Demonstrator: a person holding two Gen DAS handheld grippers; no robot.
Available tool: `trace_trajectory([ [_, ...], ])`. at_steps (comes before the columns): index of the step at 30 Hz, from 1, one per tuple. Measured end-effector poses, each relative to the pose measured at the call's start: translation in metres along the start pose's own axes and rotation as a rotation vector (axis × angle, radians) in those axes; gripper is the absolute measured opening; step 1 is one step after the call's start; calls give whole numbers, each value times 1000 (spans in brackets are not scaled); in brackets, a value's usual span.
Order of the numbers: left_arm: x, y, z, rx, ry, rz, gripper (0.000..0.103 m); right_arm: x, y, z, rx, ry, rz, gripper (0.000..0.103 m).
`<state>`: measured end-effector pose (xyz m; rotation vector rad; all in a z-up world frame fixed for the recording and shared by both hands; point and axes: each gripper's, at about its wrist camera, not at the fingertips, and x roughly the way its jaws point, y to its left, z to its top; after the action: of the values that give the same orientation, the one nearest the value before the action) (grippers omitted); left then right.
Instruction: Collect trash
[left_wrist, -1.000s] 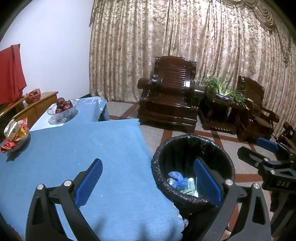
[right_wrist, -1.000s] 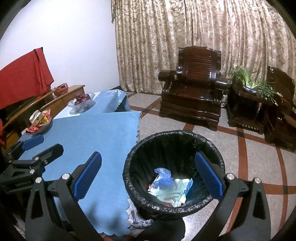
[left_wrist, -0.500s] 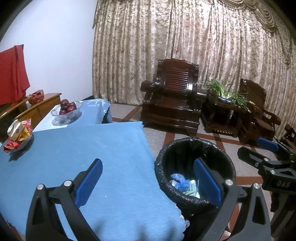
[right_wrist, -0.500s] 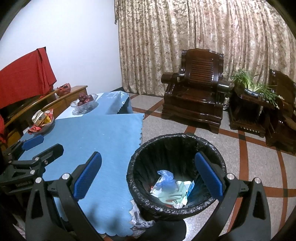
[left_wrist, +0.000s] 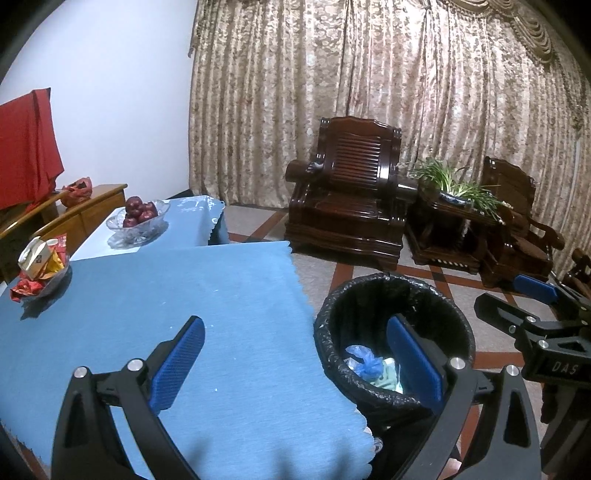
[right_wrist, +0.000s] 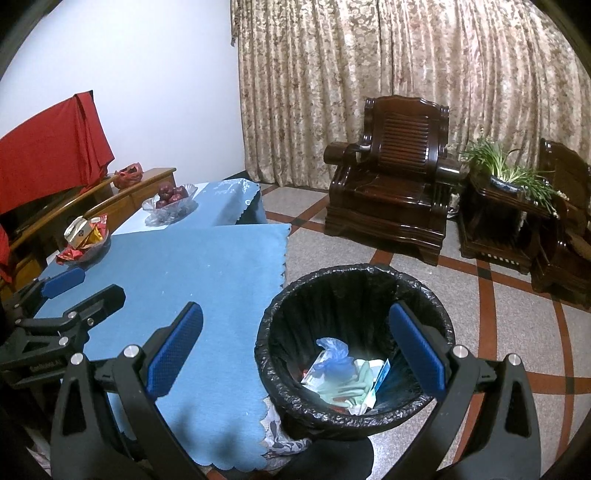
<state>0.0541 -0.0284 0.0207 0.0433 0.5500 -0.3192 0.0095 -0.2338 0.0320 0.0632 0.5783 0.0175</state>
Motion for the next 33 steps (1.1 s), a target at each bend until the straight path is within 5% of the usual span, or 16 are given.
trace_trajectory([
  [33,1,7,-1,2,6,4,97,1,2,0,-1,0,-1,98],
])
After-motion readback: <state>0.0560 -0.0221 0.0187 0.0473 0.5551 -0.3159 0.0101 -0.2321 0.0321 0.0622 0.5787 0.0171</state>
